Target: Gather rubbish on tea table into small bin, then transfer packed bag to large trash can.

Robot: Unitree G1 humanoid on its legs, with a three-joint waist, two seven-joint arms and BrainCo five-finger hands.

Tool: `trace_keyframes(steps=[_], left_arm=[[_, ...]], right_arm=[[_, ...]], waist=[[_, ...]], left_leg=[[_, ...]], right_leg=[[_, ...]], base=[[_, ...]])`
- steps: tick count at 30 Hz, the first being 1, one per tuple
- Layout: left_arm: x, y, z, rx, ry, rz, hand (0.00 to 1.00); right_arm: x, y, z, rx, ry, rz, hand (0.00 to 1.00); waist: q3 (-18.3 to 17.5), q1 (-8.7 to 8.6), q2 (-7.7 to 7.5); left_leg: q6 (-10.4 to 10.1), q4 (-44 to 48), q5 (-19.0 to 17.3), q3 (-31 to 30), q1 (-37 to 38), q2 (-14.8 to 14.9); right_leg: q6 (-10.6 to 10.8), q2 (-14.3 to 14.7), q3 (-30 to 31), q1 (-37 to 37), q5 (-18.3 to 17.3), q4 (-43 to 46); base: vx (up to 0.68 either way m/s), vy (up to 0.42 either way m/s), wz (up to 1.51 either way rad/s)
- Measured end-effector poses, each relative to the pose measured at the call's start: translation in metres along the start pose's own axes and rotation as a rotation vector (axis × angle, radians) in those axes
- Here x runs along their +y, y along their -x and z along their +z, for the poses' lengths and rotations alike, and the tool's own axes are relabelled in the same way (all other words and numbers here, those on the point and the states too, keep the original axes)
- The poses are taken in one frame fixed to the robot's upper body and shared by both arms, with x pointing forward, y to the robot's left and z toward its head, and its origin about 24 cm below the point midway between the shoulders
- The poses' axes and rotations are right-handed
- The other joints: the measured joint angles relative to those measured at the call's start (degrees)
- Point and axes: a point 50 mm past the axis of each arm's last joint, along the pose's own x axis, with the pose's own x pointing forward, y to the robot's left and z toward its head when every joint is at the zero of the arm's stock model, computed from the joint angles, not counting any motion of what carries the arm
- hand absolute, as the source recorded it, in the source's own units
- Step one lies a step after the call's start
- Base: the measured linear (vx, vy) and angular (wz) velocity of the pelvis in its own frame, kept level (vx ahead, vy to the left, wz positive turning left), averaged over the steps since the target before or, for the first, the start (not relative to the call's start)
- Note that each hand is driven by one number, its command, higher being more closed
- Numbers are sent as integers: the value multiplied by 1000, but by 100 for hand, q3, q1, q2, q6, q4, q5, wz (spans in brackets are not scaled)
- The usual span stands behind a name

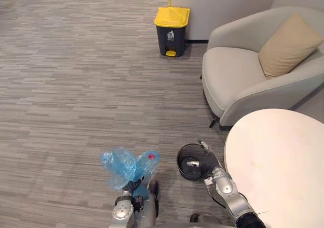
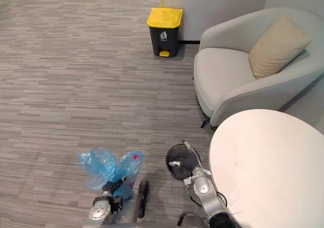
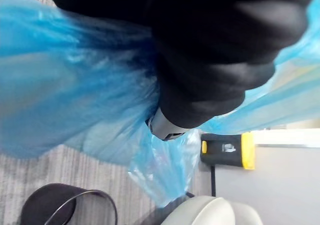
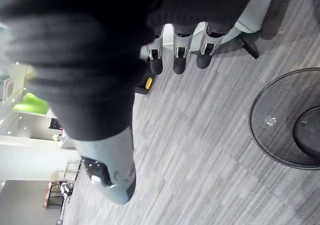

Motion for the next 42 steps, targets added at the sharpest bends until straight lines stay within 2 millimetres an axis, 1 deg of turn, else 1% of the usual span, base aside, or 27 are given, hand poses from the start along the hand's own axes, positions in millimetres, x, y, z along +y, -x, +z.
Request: trace_keyframes(steps=[1,2,4,5,6,7,12,19,21,22,25,26,27,28,29,30,31,32,33,34,35,36,38,39,40,41,42], left_arm=[[0,-1,1,-3,-1,-2,100],[0,-2,2,-4,-7,-4,100],[3,-4,-1,8,-52,-21,100],[6,-5,-1,10,-78,-29,100],[7,-6,-6,30,-90,-31,100],[10,-6,-11,56,-100,-27,100],[24,-5,-20,102,-152,-11,100],[31,-3,-27,134,-161,8,100],[33,-4,-27,133,-159,14,100],[33,-4,-26,132,-159,13,100],[34,-3,-27,135,-162,13,100],[34,-3,-27,136,-163,13,100],[34,-3,-26,133,-163,13,100],[32,-5,-24,124,-158,11,100],[31,-6,-21,111,-153,10,100],[32,-8,-17,97,-147,15,100],[34,-9,-14,88,-141,27,100],[36,-9,-14,85,-137,35,100],[37,-10,-13,83,-135,38,100],[38,-10,-12,81,-139,41,100],[39,-11,-12,79,-141,41,100],[38,-13,-9,70,-143,39,100],[34,-16,-4,55,-135,31,100],[33,-17,-3,50,-133,30,100],[33,-17,-3,49,-134,29,100],[32,-17,-1,45,-134,23,100],[33,-17,0,40,-124,25,100]], right_arm=[[-1,0,-1,3,-1,-3,0],[-3,0,-3,12,1,-10,0],[0,1,-9,42,-14,-9,0],[0,2,-14,67,-20,-14,0],[-2,1,-20,98,-26,-24,0],[-6,2,-29,137,-27,-37,0],[1,6,-41,203,-44,-26,0],[7,9,-50,256,-51,-12,0],[4,3,-44,244,-49,-19,0],[2,2,-44,244,-51,-24,0],[-4,2,-48,262,-60,-49,0],[-4,4,-49,268,-61,-51,0],[-4,5,-50,273,-64,-52,0],[-4,5,-51,273,-65,-52,0],[-2,6,-51,277,-69,-48,0],[0,8,-53,282,-72,-46,0],[0,8,-52,281,-75,-46,0],[0,7,-52,278,-78,-47,0],[0,6,-51,275,-84,-50,0],[0,8,-52,281,-87,-52,0],[0,9,-53,285,-90,-55,0],[-4,14,-60,308,-106,-77,0],[-8,21,-67,339,-132,-108,0],[-9,22,-69,347,-143,-116,0],[-9,23,-70,348,-147,-117,0],[-9,25,-70,350,-153,-120,0],[-7,27,-69,340,-161,-124,0]], waist=[[-16,3,36],[-20,5,58],[-98,-43,-64],[-126,-130,-135],[-103,-147,-96],[-98,-169,-60],[-94,-267,-57],[-77,-265,-50],[53,-275,-52],[72,-274,-62],[199,-279,-171],[224,-281,-204],[273,-284,-252],[320,-319,-216],[356,-395,-146],[377,-442,-116],[412,-416,-169],[435,-414,-189],[467,-414,-283],[478,-418,-267],[479,-438,-306],[441,-485,-390],[403,-496,-377],[376,-527,-326],[366,-584,-291],[369,-598,-238],[370,-567,-234]], left_leg=[[22,63,-108,38,0,38],[59,63,-103,92,-3,25],[33,-637,316,-128,175,-287],[-72,-1259,416,-206,463,-426],[103,-1104,310,-207,498,-491],[165,-1317,393,-297,607,-613],[270,-1938,704,-395,892,-790],[289,-1979,693,-321,939,-804],[454,-1660,527,-237,805,-840],[460,-1489,424,-231,716,-874],[576,-416,-261,-290,349,-1021],[580,-243,-361,-345,323,-1077],[665,5,-538,-460,305,-1177],[731,104,-622,-580,308,-1184],[761,121,-648,-753,329,-1162],[761,97,-667,-942,349,-1125],[747,17,-696,-1018,431,-1128],[746,-24,-709,-1047,476,-1135],[720,-61,-759,-1094,601,-1136],[656,-53,-839,-1165,655,-1148],[629,-28,-880,-1237,680,-1181],[553,61,-983,-1451,670,-1281],[408,55,-1065,-1704,701,-1301],[299,158,-1095,-1825,662,-1221],[246,256,-1128,-1832,610,-1147],[108,498,-1193,-1790,578,-976],[26,935,-1207,-1599,553,-830]], right_leg=[[4,-2,-50,18,-2,26],[97,1,-133,81,30,4],[248,-59,-234,294,208,-578],[278,-178,-401,426,409,-940],[406,-225,-477,527,526,-1005],[462,-230,-455,598,582,-1106],[540,-243,-412,755,790,-1502],[563,-184,-184,793,806,-1644],[620,-208,-114,763,763,-1583],[668,-232,-97,720,711,-1510],[845,-525,-94,581,262,-721],[839,-587,-81,598,177,-551],[749,-648,69,582,138,-121],[573,-626,292,349,245,479],[465,-476,563,60,98,890],[496,-176,767,-158,-54,972],[464,24,834,-433,-72,972],[458,99,824,-568,-68,952],[448,226,753,-735,-62,816],[421,354,667,-828,-46,542],[406,406,683,-839,-37,347],[17,431,661,-736,218,220],[-91,422,432,-656,285,190],[-218,442,162,-570,358,77],[-237,494,18,-480,364,-24],[-242,642,-162,-224,365,-226],[-245,794,-219,98,366,-429]], base=[[-38,120,41],[-73,139,37],[-64,139,58],[25,138,60],[31,152,49],[16,103,29],[-48,93,12],[-23,24,-4],[16,31,-5],[29,59,1],[95,72,19],[145,60,34],[166,62,41],[159,63,58],[156,23,73],[138,-25,74],[147,-43,57],[150,-70,34],[166,-100,32],[217,-143,38],[219,-168,72],[210,-164,72],[272,-198,82],[295,-198,74],[297,-193,70],[324,-183,50],[328,-169,33]])
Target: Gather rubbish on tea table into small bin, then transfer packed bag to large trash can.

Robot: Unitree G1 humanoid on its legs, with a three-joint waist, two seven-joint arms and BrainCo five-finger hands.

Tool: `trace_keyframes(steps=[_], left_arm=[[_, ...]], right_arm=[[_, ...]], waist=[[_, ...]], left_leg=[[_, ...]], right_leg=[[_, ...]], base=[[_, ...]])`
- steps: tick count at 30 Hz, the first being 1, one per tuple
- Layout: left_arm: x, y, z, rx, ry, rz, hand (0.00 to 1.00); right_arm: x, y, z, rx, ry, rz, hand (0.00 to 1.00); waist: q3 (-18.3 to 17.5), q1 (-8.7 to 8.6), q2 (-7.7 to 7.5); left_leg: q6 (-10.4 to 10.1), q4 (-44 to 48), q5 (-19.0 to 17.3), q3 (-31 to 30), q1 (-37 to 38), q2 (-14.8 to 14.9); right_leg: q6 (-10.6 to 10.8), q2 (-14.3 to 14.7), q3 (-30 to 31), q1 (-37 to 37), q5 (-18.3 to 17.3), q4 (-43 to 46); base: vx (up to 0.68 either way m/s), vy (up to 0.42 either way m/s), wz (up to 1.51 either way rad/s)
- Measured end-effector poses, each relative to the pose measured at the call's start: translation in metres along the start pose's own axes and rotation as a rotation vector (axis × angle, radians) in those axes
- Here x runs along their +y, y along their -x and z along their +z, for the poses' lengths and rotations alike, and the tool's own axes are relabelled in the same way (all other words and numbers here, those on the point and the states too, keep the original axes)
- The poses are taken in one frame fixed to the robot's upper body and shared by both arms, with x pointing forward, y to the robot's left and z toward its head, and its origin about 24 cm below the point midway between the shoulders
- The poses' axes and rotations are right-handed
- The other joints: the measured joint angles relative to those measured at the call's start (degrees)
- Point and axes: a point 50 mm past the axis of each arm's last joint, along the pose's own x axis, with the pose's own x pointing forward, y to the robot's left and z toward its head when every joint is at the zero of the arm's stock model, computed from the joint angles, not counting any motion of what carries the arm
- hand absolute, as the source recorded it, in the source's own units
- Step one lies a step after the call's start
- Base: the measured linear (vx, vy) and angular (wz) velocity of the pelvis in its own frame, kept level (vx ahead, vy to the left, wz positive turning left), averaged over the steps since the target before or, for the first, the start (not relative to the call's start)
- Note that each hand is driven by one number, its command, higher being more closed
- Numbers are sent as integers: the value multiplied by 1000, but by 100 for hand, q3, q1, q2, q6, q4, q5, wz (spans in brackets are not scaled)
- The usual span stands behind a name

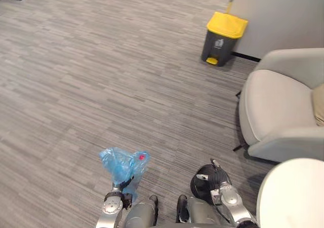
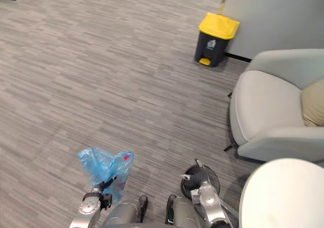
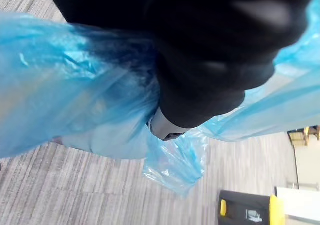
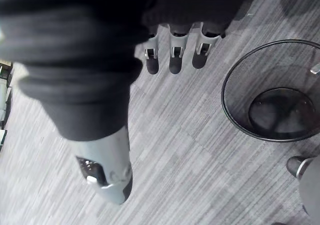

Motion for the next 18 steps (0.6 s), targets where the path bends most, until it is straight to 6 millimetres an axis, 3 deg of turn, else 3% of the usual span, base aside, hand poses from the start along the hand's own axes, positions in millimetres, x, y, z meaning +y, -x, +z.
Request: trace_keyframes(steps=[2,3,5,6,9,10,11,12,14,16,18], left_arm=[[2,3,3,-21,27,19,100],[3,5,8,-48,37,26,100],[1,4,13,-67,44,23,100],[0,3,15,-76,47,22,100],[0,2,17,-80,53,25,100],[0,2,16,-77,54,25,100],[-2,3,14,-70,59,24,100],[-2,0,11,-49,61,26,100],[1,-2,12,-46,60,36,100],[1,-2,13,-50,60,34,100],[-3,0,13,-53,52,16,100]], right_arm=[[1,3,4,-25,-20,-4,0],[3,2,12,-60,-43,-3,0],[2,0,18,-79,-56,-7,0],[3,-3,23,-92,-66,-5,0],[3,-3,18,-66,-77,-10,0],[1,-3,16,-55,-80,-19,0],[-5,-4,15,-53,-75,-33,0],[-2,-7,16,-40,-81,-29,0],[3,-9,21,-51,-90,-19,0],[5,-11,27,-68,-89,-13,0],[5,-10,25,-67,-73,-12,0]], waist=[[5,22,29],[-43,110,49],[-66,194,75],[-63,257,96],[-36,283,130],[-47,300,153],[-76,312,268],[-85,310,149],[-107,332,74],[-108,367,79],[-128,452,103]], left_leg=[[-185,964,74,508,-199,269],[-211,1841,43,1131,-574,658],[-11,1961,-82,1462,-758,972],[-13,1536,-94,1572,-866,1083],[-138,275,40,1497,-957,1069],[-271,-386,323,1434,-910,1014],[-337,-987,1015,1348,-799,1043],[-149,-1012,1332,1505,-745,895],[22,-947,1165,1725,-735,700],[156,-731,950,1946,-649,687],[181,-667,557,2171,-348,690]], right_leg=[[-18,166,0,440,9,-263],[-220,296,205,742,-14,-471],[-238,337,440,884,-25,-624],[-237,285,601,943,-25,-691],[-203,141,774,1106,-41,-808],[-82,94,832,1170,-97,-835],[141,104,948,1223,-221,-873],[320,-37,1116,1242,-323,-983],[458,-308,1364,1295,-209,-1146],[503,-416,1560,1294,-201,-1049],[551,-524,1752,1128,-193,-379]], base=[[269,-86,-12],[278,-38,-47],[275,28,-69],[213,84,-61],[230,177,-33],[260,259,-23],[247,292,-29],[298,340,-30],[275,310,-29],[163,193,-48],[123,211,-62]])
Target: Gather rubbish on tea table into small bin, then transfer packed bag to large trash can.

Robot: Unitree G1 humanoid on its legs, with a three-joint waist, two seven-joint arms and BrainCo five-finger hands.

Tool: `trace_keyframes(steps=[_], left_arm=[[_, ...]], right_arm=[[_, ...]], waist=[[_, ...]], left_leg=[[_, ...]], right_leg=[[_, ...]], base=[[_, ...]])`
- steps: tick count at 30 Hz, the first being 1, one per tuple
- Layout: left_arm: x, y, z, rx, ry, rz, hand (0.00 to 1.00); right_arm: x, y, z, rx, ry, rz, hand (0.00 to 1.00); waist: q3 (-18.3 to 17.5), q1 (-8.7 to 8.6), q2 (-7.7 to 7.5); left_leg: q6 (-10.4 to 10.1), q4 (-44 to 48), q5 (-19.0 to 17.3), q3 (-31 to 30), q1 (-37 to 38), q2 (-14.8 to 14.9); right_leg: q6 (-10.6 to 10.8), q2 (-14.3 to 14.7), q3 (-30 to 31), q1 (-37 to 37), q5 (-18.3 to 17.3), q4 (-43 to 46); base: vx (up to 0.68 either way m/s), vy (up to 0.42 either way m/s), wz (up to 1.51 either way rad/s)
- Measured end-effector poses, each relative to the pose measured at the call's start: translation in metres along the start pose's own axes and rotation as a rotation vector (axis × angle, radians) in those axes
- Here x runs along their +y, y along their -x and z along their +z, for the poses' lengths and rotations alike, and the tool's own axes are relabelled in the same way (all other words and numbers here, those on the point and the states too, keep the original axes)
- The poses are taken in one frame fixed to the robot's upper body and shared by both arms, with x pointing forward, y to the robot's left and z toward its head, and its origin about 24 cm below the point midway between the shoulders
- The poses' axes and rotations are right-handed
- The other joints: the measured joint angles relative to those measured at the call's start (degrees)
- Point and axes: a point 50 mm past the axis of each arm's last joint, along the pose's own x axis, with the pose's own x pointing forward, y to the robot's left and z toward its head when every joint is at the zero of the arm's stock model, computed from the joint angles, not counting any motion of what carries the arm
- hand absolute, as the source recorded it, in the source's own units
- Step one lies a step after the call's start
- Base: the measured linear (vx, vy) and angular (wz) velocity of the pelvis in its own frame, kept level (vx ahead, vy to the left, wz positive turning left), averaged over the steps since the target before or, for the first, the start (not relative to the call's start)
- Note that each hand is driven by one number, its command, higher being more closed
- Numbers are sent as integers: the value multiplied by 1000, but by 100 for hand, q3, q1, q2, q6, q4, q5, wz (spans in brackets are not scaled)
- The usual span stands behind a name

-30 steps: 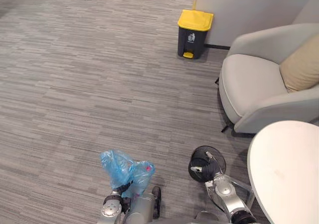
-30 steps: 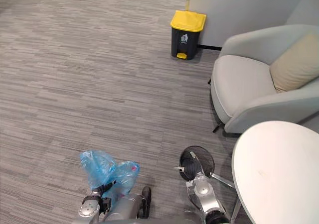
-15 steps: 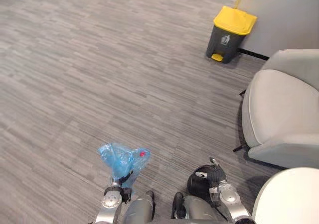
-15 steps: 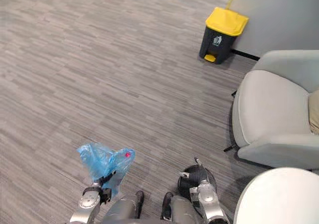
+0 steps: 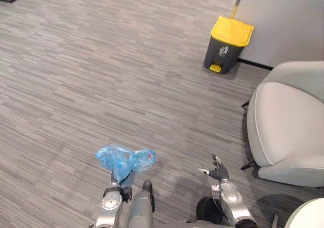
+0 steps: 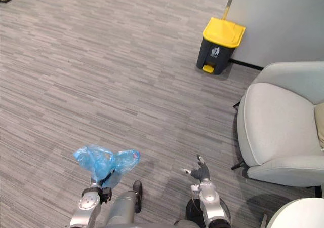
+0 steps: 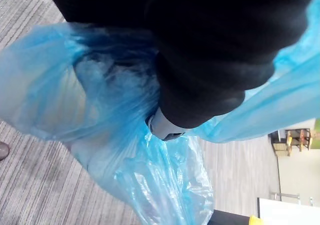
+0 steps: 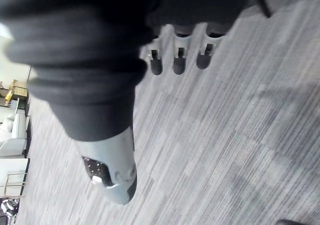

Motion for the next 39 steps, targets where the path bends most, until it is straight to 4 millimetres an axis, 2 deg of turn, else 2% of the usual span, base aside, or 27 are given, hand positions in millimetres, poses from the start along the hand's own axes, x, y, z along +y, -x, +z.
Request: trace_keyframes(steps=[2,3,5,6,8,10,11,12,13,17,18,19,20,21,22,25,27,28,29,30,31,32,33,34,36,37,39], left_arm=[[-5,1,0,-2,-17,-27,100],[-10,2,-2,3,-25,-50,100],[-12,4,-3,8,-27,-56,100],[-12,5,-2,1,-25,-55,100],[-9,4,4,-25,-27,-47,100],[-7,4,5,-32,-30,-45,100],[-3,3,5,-31,-39,-37,100],[0,3,3,-21,-42,-29,100],[-3,3,1,-8,-36,-33,100],[-2,-1,8,-28,-18,-18,100],[-1,-1,7,-24,-2,-5,100],[-1,0,7,-24,9,1,100],[-2,1,8,-29,25,7,100],[0,3,8,-37,34,15,100],[1,4,9,-42,36,18,100],[2,4,9,-37,39,23,100],[2,5,7,-30,41,25,100],[2,5,6,-26,45,28,100],[2,6,4,-20,48,30,100],[2,5,3,-9,45,28,100],[2,4,3,-10,45,28,100],[1,2,7,-23,47,27,100],[1,2,8,-27,47,23,100],[0,1,8,-28,45,21,100],[-2,3,8,-28,34,5,100],[-6,3,10,-35,22,-14,100],[-2,2,9,-36,7,-9,100]], right_arm=[[0,1,-2,6,-1,0,0],[1,5,-9,27,-3,2,0],[5,10,-16,50,3,16,0],[11,13,-19,59,24,40,0],[14,14,-20,65,28,46,0],[16,15,-21,72,25,49,0],[16,15,-22,78,27,50,0],[14,15,-24,84,38,49,0],[11,13,-26,97,54,44,0],[7,12,-29,117,60,37,0],[9,15,-32,132,56,39,0],[10,16,-33,134,58,46,0],[12,16,-32,129,58,49,0],[14,15,-29,120,54,53,0],[14,13,-27,114,52,53,0],[14,9,-20,93,45,50,0],[12,8,-20,94,41,42,0],[11,7,-19,94,40,38,0],[5,4,-17,89,43,20,0],[6,3,-17,99,26,12,0],[7,2,-16,94,25,11,0],[7,2,-15,91,24,10,0],[8,0,-9,69,21,14,0],[8,0,-7,60,20,14,0],[9,1,-8,63,20,15,0],[10,5,-13,74,20,19,0],[12,13,-23,100,11,23,0]], waist=[[-13,-10,-12],[-14,-22,-49],[-8,-104,-54],[5,-200,-80],[19,-310,-103],[-43,-322,-219],[-109,-310,-363],[-164,-318,-446],[-200,-300,-279],[-188,-348,-102],[-180,-345,-90],[-143,-333,-27],[-77,-288,58],[-72,-164,69],[-66,-132,55],[-64,8,-2],[-48,31,-55],[-43,37,-58],[-64,61,-24],[-86,127,-170],[-109,144,-202],[-110,168,-204],[-125,171,-228],[-122,181,-228],[-124,158,-119],[-115,147,-124],[-126,87,-142]], left_leg=[[28,-67,-150,148,198,-16],[60,-143,-264,297,436,-71],[82,-168,-394,339,681,-82],[72,-223,-481,339,912,-78],[36,-271,-583,338,1083,-41],[-53,-273,-668,348,1205,-18],[-129,-230,-755,394,1284,-44],[-264,-151,-855,334,1316,-67],[-338,-200,-887,144,1377,89],[-479,-124,-876,-132,1439,343],[-487,430,-880,-305,1326,455],[-590,1265,-804,-471,1107,610],[-607,2465,-522,-599,684,866],[-484,3201,-613,-610,341,1012],[-441,3329,-641,-604,189,1035],[-336,2676,-741,-465,-435,894],[-390,1379,-685,-507,-618,463],[-474,922,-590,-526,-610,353],[-426,35,147,-610,-542,194],[-139,-57,449,-391,-389,44],[-43,-15,366,-314,-390,6],[88,136,207,-224,-408,-9],[329,375,-4,-44,-351,-103],[405,416,-80,18,-263,-147],[418,321,-430,94,255,-208],[384,230,-632,97,539,-238],[388,163,-806,85,929,-288]], right_leg=[[108,-70,116,-478,35,1113],[426,-213,112,-1069,304,2351],[335,-273,38,-1484,344,3211],[164,-285,-235,-1820,240,3531],[31,-290,-704,-2210,130,3350],[-29,-294,-1185,-2418,168,2503],[-105,-283,-1433,-2426,428,1591],[-534,-239,-1528,-2373,701,1236],[-546,-10,-1595,-2183,687,1027],[-637,299,-1818,-1906,405,803],[-666,390,-1870,-1678,332,714],[-690,525,-1899,-1396,265,593],[-799,690,-1830,-1050,154,495],[-899,792,-1665,-882,-6,471],[-902,809,-1581,-820,-43,452],[-814,777,-1238,-528,-64,87],[-556,556,-1035,-227,-55,-211],[-492,493,-983,-161,-70,-272],[-265,400,-837,-57,-146,-347],[-154,212,-682,2,-157,-449],[-128,139,-665,3,-69,-505],[17,64,-655,14,48,-532],[136,-112,-633,121,115,-509],[169,-175,-596,113,136,-350],[439,-301,-444,-289,296,1112],[530,-387,-340,-828,471,2433],[442,-371,-264,-1574,417,3883]], base=[[109,184,-42],[119,128,-43],[144,82,-25],[172,27,-10],[217,-59,-1],[283,-165,3],[326,-191,2],[426,-200,-12],[292,-110,-12],[340,-114,6],[352,-126,7],[348,-116,-8],[401,-48,-38],[323,3,-56],[372,33,-69],[332,100,-56],[406,238,-39],[438,299,-46],[479,326,-52],[484,313,-46],[481,286,-35],[424,267,-28],[403,278,-33],[421,315,-40],[346,250,-33],[205,140,-9],[267,105,7]])
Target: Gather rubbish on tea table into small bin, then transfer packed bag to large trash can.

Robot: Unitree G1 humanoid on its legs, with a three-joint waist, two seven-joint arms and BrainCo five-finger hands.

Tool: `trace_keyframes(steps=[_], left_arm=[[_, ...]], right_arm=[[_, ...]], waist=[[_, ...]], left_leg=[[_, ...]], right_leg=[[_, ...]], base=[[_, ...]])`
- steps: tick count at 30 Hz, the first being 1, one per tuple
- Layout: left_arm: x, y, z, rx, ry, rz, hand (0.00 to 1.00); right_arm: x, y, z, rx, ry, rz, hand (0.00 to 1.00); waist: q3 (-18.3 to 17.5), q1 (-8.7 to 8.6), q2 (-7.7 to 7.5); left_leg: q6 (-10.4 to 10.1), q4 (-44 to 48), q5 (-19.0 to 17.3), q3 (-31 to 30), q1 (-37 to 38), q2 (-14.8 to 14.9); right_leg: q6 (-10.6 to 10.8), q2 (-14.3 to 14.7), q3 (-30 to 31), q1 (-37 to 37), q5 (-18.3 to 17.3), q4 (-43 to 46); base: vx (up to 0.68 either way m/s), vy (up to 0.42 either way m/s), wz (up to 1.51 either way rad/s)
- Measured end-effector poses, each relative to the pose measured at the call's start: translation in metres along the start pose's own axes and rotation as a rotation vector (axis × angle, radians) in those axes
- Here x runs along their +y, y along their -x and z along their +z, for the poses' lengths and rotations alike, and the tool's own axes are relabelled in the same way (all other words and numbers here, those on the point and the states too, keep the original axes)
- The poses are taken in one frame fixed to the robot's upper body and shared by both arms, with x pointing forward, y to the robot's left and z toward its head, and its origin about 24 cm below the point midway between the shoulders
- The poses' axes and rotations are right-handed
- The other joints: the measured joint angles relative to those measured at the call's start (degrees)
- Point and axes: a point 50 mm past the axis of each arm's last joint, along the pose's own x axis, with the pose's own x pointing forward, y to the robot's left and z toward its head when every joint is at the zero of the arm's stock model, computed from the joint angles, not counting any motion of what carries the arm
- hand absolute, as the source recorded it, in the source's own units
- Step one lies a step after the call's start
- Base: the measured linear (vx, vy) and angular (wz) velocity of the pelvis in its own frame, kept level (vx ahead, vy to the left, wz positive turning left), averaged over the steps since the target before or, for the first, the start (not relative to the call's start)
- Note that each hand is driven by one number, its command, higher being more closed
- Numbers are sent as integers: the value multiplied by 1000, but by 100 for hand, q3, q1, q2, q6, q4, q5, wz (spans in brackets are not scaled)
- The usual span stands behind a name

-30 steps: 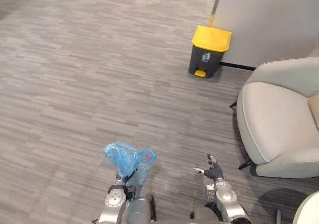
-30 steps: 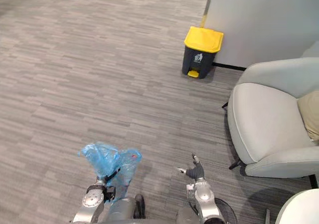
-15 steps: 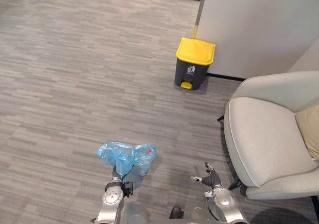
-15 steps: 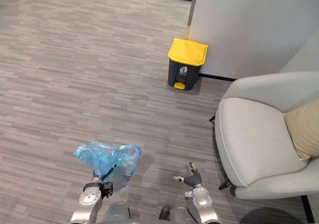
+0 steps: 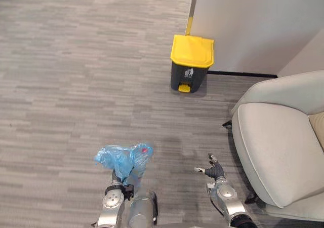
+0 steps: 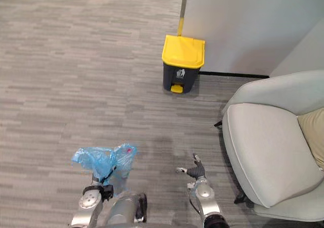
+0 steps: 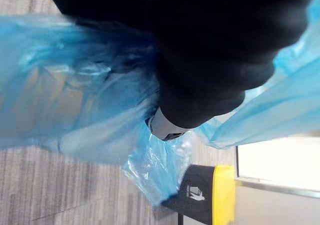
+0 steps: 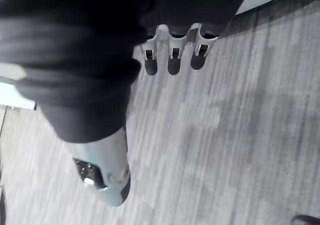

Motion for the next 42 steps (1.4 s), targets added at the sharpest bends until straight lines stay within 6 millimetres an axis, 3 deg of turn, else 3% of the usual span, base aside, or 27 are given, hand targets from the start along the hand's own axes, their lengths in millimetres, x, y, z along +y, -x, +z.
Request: trace_keyframes(steps=[3,5,7,8,9,10,11,13,14,15,17,18,20,24,25,26,27,28,32,35,36,38,40,42], left_arm=[[2,0,-1,2,-3,5,100],[0,0,0,2,-1,1,100],[0,-1,0,-1,0,2,100],[2,-2,1,-2,2,10,100],[5,-3,2,-4,0,16,100],[5,-3,1,0,0,17,100],[5,-4,0,10,3,20,100],[2,-4,-1,14,10,16,100],[0,-3,-2,16,18,14,100],[-4,-2,-3,21,35,11,100],[-2,1,-7,37,43,20,100],[0,3,-11,49,43,29,100],[0,4,-12,50,44,27,100],[-1,4,-10,43,48,27,100],[-3,3,-9,39,54,23,100],[-4,2,-8,37,58,22,100],[-4,3,-9,42,59,23,100],[-4,2,-8,37,57,22,100],[-5,-2,-3,24,49,15,100],[-8,-2,-2,20,20,-16,100],[-9,-2,-2,20,10,-24,100],[-9,-2,-1,16,9,-23,100],[-9,-2,-1,16,10,-25,100],[-9,-3,0,16,10,-25,100]], right_arm=[[0,5,-9,25,-1,-2,0],[1,5,-9,28,-7,-2,0],[1,5,-10,32,-9,0,0],[2,5,-11,36,-9,0,0],[2,5,-11,38,-8,1,0],[1,5,-11,41,-6,0,0],[-2,5,-13,51,2,-5,0],[-2,2,-12,53,5,-3,0],[-1,2,-11,51,4,-2,0],[0,1,-9,43,7,4,0],[6,-2,-2,23,15,25,0],[10,-4,3,8,15,34,0],[10,-6,9,-9,7,33,0],[7,-8,11,-15,7,24,0],[3,-9,10,-11,-2,7,0],[1,-9,10,-10,-3,1,0],[-2,-9,10,-7,-1,-14,0],[0,-10,13,-17,-5,-14,0],[3,-9,12,-15,-12,-8,0],[6,-5,6,4,-17,-2,0],[6,-1,-2,27,-19,-3,0],[5,4,-13,59,-21,-5,0],[5,6,-16,69,-24,-8,0],[5,7,-18,78,-27,-7,0]], waist=[[-13,-129,-22],[-11,-259,-20],[-9,-263,-16],[-11,-259,-21],[-43,-256,-68],[-50,-265,-81],[-79,-262,-5],[-81,-270,56],[-73,-277,108],[-18,-254,207],[9,-220,227],[-17,-185,167],[-44,-63,115],[-34,-16,110],[-26,49,101],[-21,79,94],[-44,112,59],[-80,102,-49],[-77,129,-63],[-56,75,-30],[-63,46,-37],[-86,-36,-67],[-102,-133,-110],[-94,-261,-92]], left_leg=[[-14,-230,-100,-74,371,-29],[-84,-284,-276,-123,594,1],[-181,-304,-374,-115,742,41],[-296,-355,-444,-123,886,80],[-430,-424,-522,-161,968,86],[-506,-442,-570,-231,1047,102],[-584,-527,-603,-389,1183,259],[-750,-343,-503,-664,1128,410],[-768,31,-493,-835,1012,505],[-1053,1466,-196,-1081,522,712],[-1057,2967,-146,-1060,-114,1049],[-990,3246,-190,-965,-440,1112],[-954,2976,-211,-773,-750,1116],[-881,1174,-203,-686,-1199,866],[-882,284,59,-678,-1195,678],[-796,-4,393,-676,-1184,609],[-507,-214,981,-613,-1010,490],[-407,-226,920,-440,-999,381],[-145,-162,570,-142,-674,130],[-33,-197,87,-171,-108,-37],[-5,-203,-46,-254,114,-113],[14,-248,-168,-420,359,-165],[14,-305,-293,-554,532,-184],[-63,-337,-472,-830,751,-154]], right_leg=[[-259,-3,-482,-619,-160,211],[-415,10,-1025,-1023,-248,-572],[-440,94,-1268,-1086,-223,-1459],[-530,223,-1333,-1041,-114,-2258],[-656,311,-1365,-985,210,-2928],[-804,339,-1368,-939,541,-2994],[-1043,498,-1480,-824,587,-2987],[-1155,618,-1640,-718,311,-2955],[-1204,695,-1713,-603,215,-2973],[-1303,936,-1785,-178,44,-3155],[-1424,1200,-1723,365,-67,-3458],[-1440,1256,-1617,588,-94,-3600],[-1429,1275,-1447,795,-90,-3845],[-1244,1210,-1193,1359,-53,-4456],[-1136,1118,-1097,1524,-66,-4582],[-1029,1073,-1034,1585,-96,-4620],[-865,976,-882,1660,-150,-4675],[-768,801,-816,1632,-132,-4677],[-520,400,-703,1489,-144,-3872],[-246,71,-480,483,40,-1123],[-268,31,-393,151,4,-345],[-369,3,-552,-235,-110,29],[-478,43,-776,-570,-293,-232],[-543,267,-958,-841,-364,-1120]], base=[[239,7,14],[259,-81,8],[270,-116,0],[327,-155,7],[366,-173,16],[441,-198,26],[486,-212,32],[463,-233,22],[503,-289,15],[420,-238,12],[408,-162,-19],[408,-128,-45],[278,-35,-48],[327,99,-28],[337,205,-28],[424,280,-43],[444,294,-29],[382,252,-27],[311,249,-16],[218,170,1],[268,122,29],[279,43,51],[289,-29,53],[394,-117,52]])
